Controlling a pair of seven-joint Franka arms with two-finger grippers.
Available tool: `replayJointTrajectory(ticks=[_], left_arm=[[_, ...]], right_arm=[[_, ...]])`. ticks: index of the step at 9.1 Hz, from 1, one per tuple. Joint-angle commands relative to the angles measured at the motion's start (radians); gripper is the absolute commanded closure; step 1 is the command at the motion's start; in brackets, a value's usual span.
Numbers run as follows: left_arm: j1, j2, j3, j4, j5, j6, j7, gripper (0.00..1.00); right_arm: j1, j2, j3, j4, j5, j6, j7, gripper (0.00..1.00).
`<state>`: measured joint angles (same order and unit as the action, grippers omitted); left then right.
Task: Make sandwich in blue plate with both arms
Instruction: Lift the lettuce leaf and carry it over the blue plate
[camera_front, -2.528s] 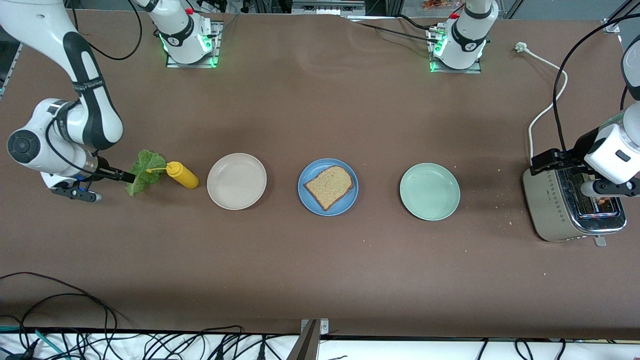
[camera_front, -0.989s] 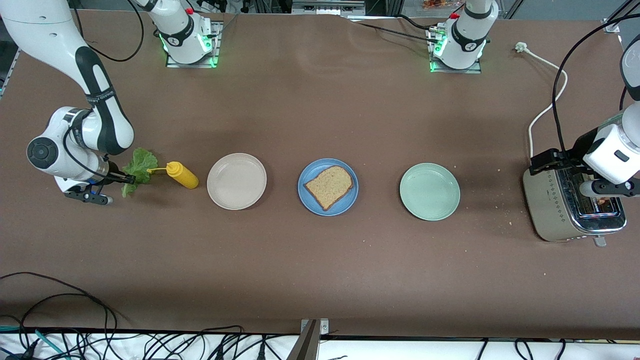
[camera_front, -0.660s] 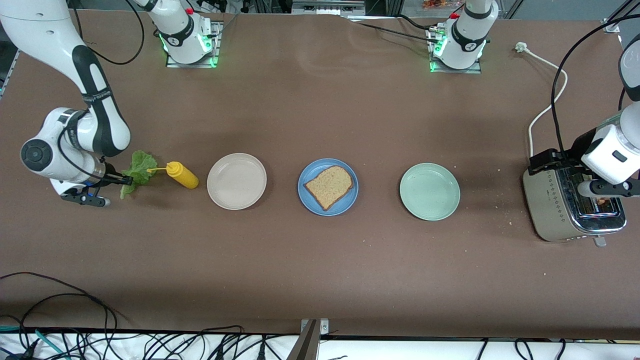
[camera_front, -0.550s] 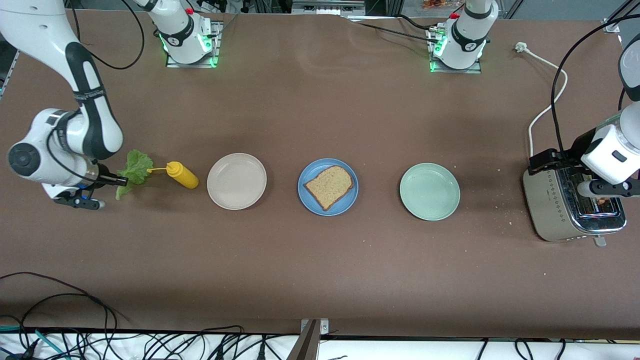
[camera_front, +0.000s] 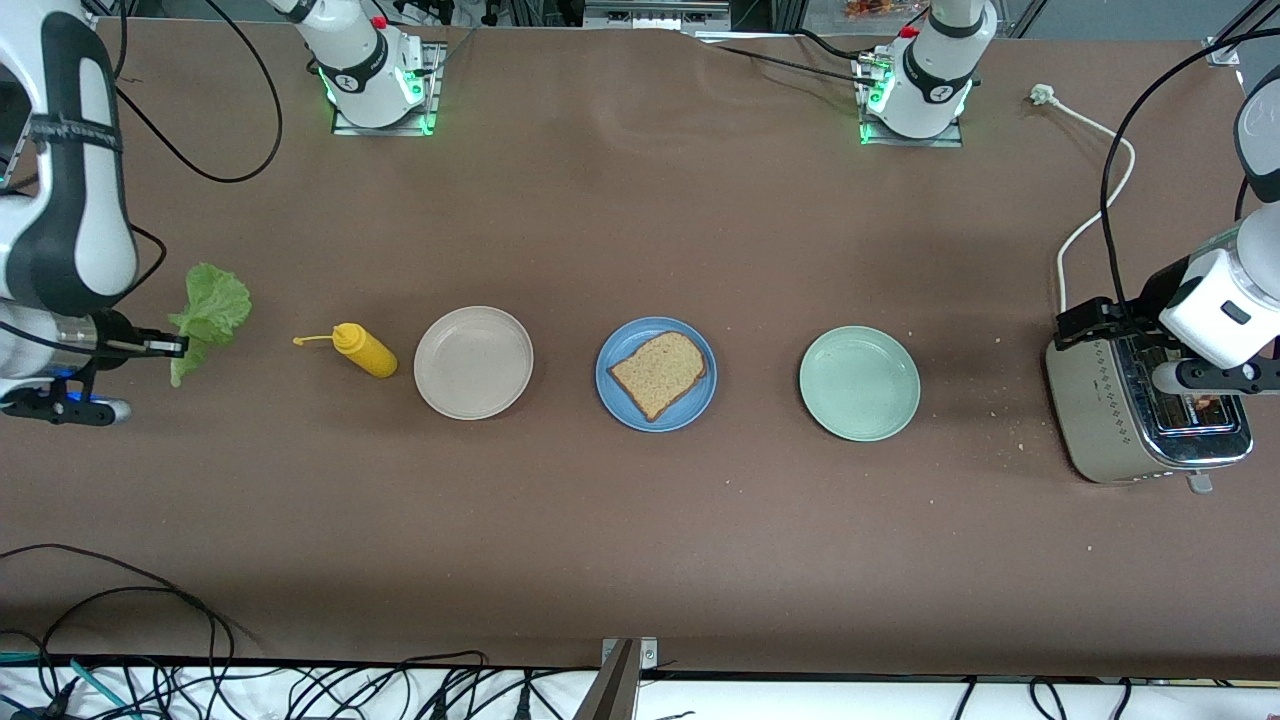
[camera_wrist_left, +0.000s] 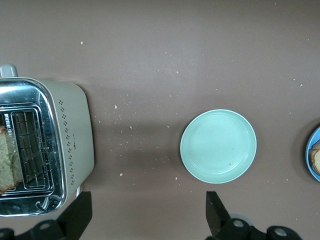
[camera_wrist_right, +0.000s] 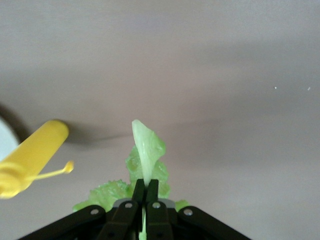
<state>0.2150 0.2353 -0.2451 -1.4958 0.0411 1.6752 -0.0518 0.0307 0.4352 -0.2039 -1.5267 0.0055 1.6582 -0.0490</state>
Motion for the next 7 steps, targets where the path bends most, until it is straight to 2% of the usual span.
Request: replayJointTrajectory(ticks=[1,3,5,6,7], left_arm=[[-0.002,-0.002,0.001,-0.001,-0.007,-0.009,0.015,0.0],[-0.002,0.001,0.001,-0.001,-0.007,-0.009,0.016,0.0],[-0.002,0.006,0.001,-0.001,-0.009,-0.009,0.016,0.0],[-0.002,0.006,0.001,-0.001,-0.007,-0.009,0.016,0.0],[-0.002,0.006,0.001,-0.001,-0.007,-0.009,0.02,0.0]], right_arm=[[0.034,-0.047,0.053,0.114,0.019,-0.185,0.029,1.0],[0.035,-0.078,0.151,0.114,0.021,-0.198,0.165,1.0],[0.035,-0.076,0.285,0.114,0.028,-0.181,0.39,1.0],[0.038,-0.075,0.325,0.114,0.081,-0.169,0.485,1.0],[0.055,-0.066,0.336,0.112,0.12,-0.119,0.577,1.0]])
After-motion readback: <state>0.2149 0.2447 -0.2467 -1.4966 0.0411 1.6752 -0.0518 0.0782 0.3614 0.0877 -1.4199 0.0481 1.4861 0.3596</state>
